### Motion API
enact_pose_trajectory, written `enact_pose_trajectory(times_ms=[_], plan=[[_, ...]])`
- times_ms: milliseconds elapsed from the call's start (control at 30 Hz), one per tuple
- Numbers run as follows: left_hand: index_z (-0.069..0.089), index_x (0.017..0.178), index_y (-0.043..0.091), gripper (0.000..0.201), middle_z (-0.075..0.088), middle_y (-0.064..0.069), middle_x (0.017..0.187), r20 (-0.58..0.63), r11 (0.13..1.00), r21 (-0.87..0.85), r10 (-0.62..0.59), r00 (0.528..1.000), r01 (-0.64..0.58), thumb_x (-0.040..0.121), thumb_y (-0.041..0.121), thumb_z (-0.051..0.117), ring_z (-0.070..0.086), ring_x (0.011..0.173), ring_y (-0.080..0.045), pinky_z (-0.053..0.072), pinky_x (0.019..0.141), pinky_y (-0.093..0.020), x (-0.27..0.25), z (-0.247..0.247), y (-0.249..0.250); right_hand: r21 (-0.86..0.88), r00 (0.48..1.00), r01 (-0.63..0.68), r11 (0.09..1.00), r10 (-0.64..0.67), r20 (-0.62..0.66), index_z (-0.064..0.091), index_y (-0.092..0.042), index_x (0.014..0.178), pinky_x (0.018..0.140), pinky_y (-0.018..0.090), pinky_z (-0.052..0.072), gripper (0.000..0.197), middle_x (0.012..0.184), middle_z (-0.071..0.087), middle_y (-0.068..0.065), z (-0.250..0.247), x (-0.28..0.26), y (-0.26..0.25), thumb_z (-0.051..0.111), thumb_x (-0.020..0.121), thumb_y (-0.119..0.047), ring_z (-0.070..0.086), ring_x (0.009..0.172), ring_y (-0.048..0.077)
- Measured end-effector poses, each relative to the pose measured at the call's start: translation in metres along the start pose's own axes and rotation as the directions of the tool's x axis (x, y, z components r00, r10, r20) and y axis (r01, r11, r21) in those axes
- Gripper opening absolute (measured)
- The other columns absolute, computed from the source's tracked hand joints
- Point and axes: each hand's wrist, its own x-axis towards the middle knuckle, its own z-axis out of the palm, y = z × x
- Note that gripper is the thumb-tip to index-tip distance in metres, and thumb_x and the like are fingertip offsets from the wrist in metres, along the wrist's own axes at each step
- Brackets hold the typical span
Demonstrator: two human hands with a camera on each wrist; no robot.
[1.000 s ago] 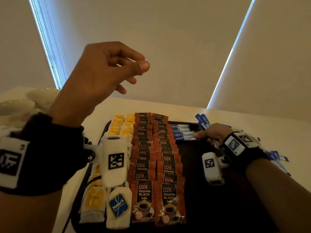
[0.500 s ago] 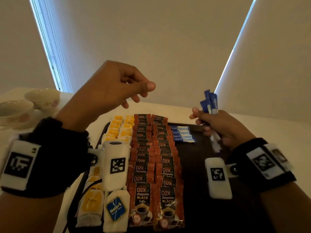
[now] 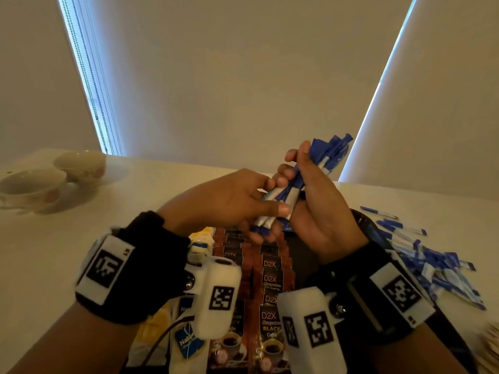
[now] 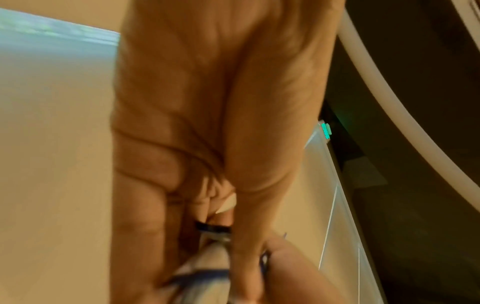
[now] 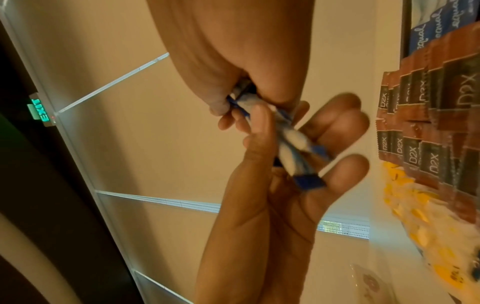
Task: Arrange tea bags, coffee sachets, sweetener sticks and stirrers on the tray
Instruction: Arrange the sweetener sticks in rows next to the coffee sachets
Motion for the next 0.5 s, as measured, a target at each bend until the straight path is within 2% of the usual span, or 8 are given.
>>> enact_pose_trajectory(times_ms=[33, 100, 133, 200, 300, 400, 500], plan=[[0.058, 0.092, 0.007, 0.009, 0.068, -0.010, 0.072, -0.013, 1.000, 0.017, -0.004, 1.000, 0.004, 0.092, 0.015, 0.056, 0.066, 0.058, -0.014, 0.056, 0.054, -0.024, -0.001, -0.002, 0.000, 0.006, 1.000, 0.005, 1.000, -0.005, 0.004, 0.050, -0.012, 0.080, 0.059, 0.026, 0.051, 0.032, 0.061, 0.039, -0.001, -0.002, 0.001, -0.001, 0.041, 0.097, -0.038, 0.046, 0.054, 0.010], [0.060, 0.086, 0.006, 0.018, 0.064, -0.004, 0.065, -0.060, 0.987, 0.162, 0.015, 0.998, -0.005, 0.096, 0.018, 0.051, 0.059, 0.052, -0.009, 0.048, 0.051, -0.017, -0.002, -0.008, -0.002, 0.010, 1.000, 0.017, 1.000, -0.017, -0.001, 0.051, -0.012, 0.080, 0.072, 0.031, 0.054, 0.031, 0.061, 0.045, -0.001, -0.005, 0.003, -0.002, 0.040, 0.098, -0.036, 0.054, 0.059, 0.012], [0.061, 0.084, 0.006, 0.023, 0.061, -0.001, 0.063, -0.079, 0.972, 0.235, 0.027, 0.997, -0.007, 0.097, 0.020, 0.048, 0.055, 0.050, -0.007, 0.046, 0.050, -0.016, -0.002, -0.012, -0.004, 0.009, 0.999, 0.030, 0.999, -0.030, -0.014, 0.051, -0.012, 0.080, 0.079, 0.034, 0.055, 0.031, 0.060, 0.047, -0.001, -0.007, 0.004, -0.004, 0.039, 0.098, -0.034, 0.058, 0.062, 0.013], [0.061, 0.085, 0.013, 0.025, 0.055, 0.001, 0.063, -0.118, 0.962, 0.273, 0.007, 0.993, 0.026, 0.100, 0.022, 0.044, 0.049, 0.046, -0.003, 0.043, 0.049, -0.016, -0.003, -0.017, -0.007, 0.012, 0.997, 0.056, 0.998, -0.055, -0.053, 0.051, -0.012, 0.078, 0.087, 0.038, 0.054, 0.031, 0.059, 0.050, -0.001, -0.009, 0.005, -0.007, 0.039, 0.098, -0.032, 0.063, 0.069, 0.014], [0.057, 0.091, 0.013, 0.022, 0.049, 0.003, 0.062, -0.166, 0.985, 0.157, -0.049, 0.985, 0.075, 0.101, 0.021, 0.039, 0.044, 0.045, -0.003, 0.042, 0.047, -0.017, -0.003, -0.018, -0.006, 0.075, 0.994, 0.061, 0.995, -0.054, -0.097, 0.051, -0.012, 0.074, 0.086, 0.038, 0.055, 0.032, 0.057, 0.046, 0.000, -0.011, 0.004, -0.012, 0.041, 0.098, -0.031, 0.064, 0.071, 0.015], [0.050, 0.078, 0.012, 0.028, 0.045, 0.005, 0.047, -0.240, 0.992, -0.029, -0.126, 0.962, 0.123, 0.100, 0.016, 0.034, 0.039, 0.036, -0.005, 0.038, 0.039, -0.017, 0.007, -0.015, -0.002, 0.102, 0.986, 0.060, 0.993, -0.043, -0.161, 0.051, -0.011, 0.074, 0.083, 0.039, 0.056, 0.032, 0.053, 0.039, -0.001, -0.010, 0.003, -0.011, 0.043, 0.097, -0.032, 0.055, 0.057, 0.012], [0.042, 0.068, 0.011, 0.035, 0.038, 0.007, 0.035, -0.208, 0.967, -0.208, -0.190, 0.960, 0.146, 0.099, 0.016, 0.027, 0.033, 0.027, -0.005, 0.033, 0.034, -0.014, 0.012, -0.012, 0.006, 0.097, 0.986, 0.008, 0.995, 0.009, -0.169, 0.050, -0.012, 0.074, 0.068, 0.028, 0.059, 0.032, 0.053, 0.033, -0.003, -0.009, 0.002, -0.008, 0.045, 0.096, -0.034, 0.040, 0.046, 0.008]])
